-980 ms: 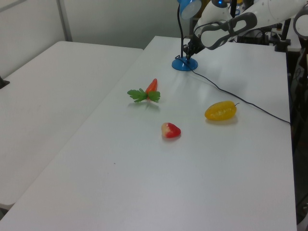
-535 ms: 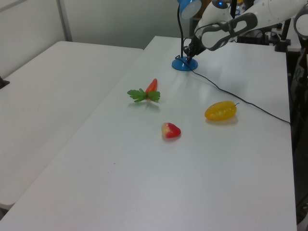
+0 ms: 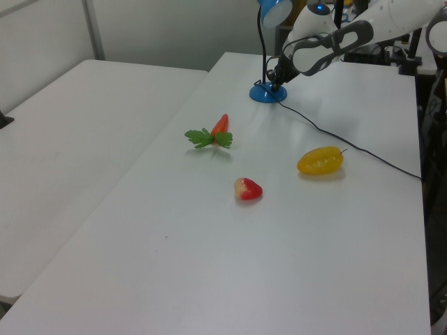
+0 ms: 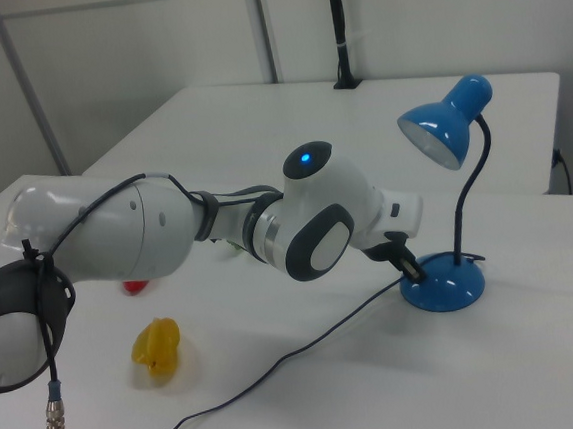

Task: Turn on desk lamp
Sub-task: 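Press down on the lamp base switch with the gripper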

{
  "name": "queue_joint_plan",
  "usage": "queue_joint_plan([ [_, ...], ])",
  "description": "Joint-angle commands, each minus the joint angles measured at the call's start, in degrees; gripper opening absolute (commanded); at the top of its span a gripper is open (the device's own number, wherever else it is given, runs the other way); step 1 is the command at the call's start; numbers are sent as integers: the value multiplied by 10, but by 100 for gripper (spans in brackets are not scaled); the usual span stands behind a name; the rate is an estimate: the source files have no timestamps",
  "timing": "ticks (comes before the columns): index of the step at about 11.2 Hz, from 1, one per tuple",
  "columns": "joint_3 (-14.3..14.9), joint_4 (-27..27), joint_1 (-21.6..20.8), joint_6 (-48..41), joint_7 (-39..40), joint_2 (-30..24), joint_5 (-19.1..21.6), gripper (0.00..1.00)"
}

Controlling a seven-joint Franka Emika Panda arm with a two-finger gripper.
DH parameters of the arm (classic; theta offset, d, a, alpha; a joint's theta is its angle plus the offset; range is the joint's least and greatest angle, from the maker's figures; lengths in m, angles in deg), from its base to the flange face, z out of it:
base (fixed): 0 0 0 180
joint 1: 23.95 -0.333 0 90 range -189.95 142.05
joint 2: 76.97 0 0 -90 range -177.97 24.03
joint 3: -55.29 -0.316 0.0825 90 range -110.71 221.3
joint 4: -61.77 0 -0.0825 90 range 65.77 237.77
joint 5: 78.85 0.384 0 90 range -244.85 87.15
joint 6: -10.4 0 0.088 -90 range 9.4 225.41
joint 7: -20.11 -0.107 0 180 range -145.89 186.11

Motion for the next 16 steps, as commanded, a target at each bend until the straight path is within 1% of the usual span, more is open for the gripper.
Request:
queue_joint_plan([
  [1, 0, -4, 3, -11, 9, 3, 10, 0],
  [4, 1, -8, 3, -16, 11, 8, 9, 0],
  [5, 1, -28, 4, -34, 11, 12, 10, 0],
  [7, 0, -81, 11, -97, 10, 40, 9, 0],
  [8, 0, -94, 11, -107, 10, 47, 8, 0],
  [12, -3, -100, 21, -118, 11, 50, 8, 0],
  [15, -6, -130, 25, -150, 11, 62, 7, 0],
  [16, -7, -131, 25, -152, 12, 62, 8, 0],
])
